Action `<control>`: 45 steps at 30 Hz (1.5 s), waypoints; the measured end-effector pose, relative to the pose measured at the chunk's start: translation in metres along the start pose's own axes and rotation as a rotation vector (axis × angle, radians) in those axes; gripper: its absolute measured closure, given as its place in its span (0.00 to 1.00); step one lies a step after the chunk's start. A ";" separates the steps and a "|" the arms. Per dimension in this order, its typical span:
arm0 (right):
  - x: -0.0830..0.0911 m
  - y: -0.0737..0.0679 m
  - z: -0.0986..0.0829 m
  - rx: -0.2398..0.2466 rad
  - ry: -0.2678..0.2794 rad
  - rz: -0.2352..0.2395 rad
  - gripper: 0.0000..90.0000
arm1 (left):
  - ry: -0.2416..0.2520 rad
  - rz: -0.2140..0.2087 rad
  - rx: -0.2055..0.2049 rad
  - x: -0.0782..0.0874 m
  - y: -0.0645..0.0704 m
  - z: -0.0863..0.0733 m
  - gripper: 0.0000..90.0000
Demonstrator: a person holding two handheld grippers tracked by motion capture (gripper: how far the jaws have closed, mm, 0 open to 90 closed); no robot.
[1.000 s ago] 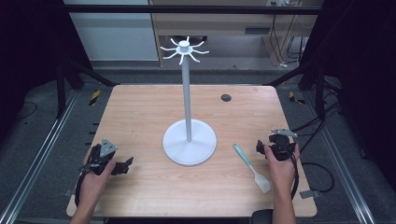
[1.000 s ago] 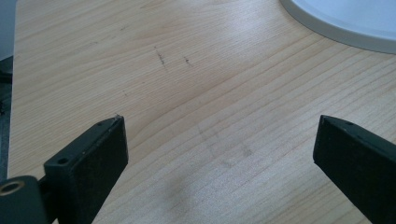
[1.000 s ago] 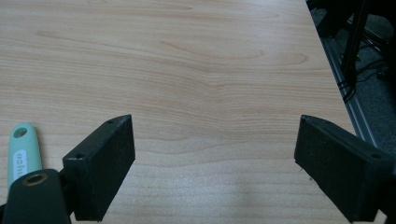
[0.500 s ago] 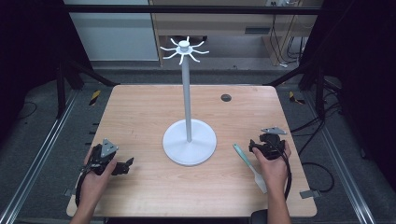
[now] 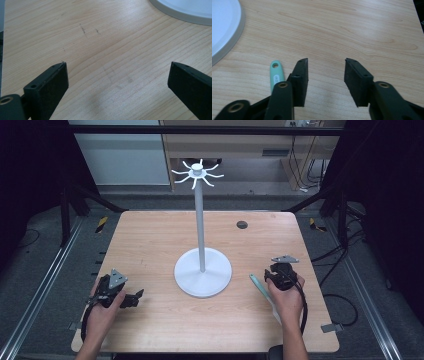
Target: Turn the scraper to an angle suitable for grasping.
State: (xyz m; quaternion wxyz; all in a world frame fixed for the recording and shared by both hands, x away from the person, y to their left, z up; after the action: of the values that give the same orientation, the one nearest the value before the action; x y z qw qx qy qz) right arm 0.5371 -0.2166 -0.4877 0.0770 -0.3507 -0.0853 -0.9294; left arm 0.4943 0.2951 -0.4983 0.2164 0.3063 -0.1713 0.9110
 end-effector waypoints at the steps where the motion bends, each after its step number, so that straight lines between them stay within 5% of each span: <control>1: 0.000 0.000 0.000 0.000 0.000 0.000 0.66 | 0.000 0.000 0.000 0.000 0.000 0.000 0.03; 4: -0.001 -0.005 0.000 0.027 -0.011 0.041 0.83 | -0.002 0.001 0.001 0.000 0.000 0.000 0.03; 11: -0.006 -0.017 0.000 0.045 -0.062 0.104 1.00 | -0.005 -0.001 -0.003 -0.001 0.000 0.000 0.03; 22: -0.021 -0.024 -0.004 0.079 -0.140 0.139 1.00 | -0.008 -0.004 -0.007 -0.001 0.001 0.000 0.03; 34: -0.023 -0.026 -0.005 0.083 -0.153 0.158 1.00 | -0.010 -0.006 -0.010 -0.001 0.002 0.000 0.03; 45: -0.020 -0.036 -0.005 0.100 -0.161 0.230 1.00 | -0.012 -0.007 -0.010 -0.002 0.002 0.000 0.03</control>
State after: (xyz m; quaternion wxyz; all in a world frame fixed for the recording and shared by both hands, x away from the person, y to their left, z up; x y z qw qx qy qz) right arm 0.5411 -0.1808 -0.5082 0.1934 -0.4271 -0.0966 -0.8780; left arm 0.4942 0.2929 -0.5000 0.2203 0.3114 -0.1761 0.9074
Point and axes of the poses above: each handheld gripper's, and its own axes: x roughly backward along the jaws, z roughly out of its top, y roughly to its right, the point moved 3 cm from there along -x, roughly forward along the jaws, and after that the axes turned 1 degree about y, right-handed, at the moved point
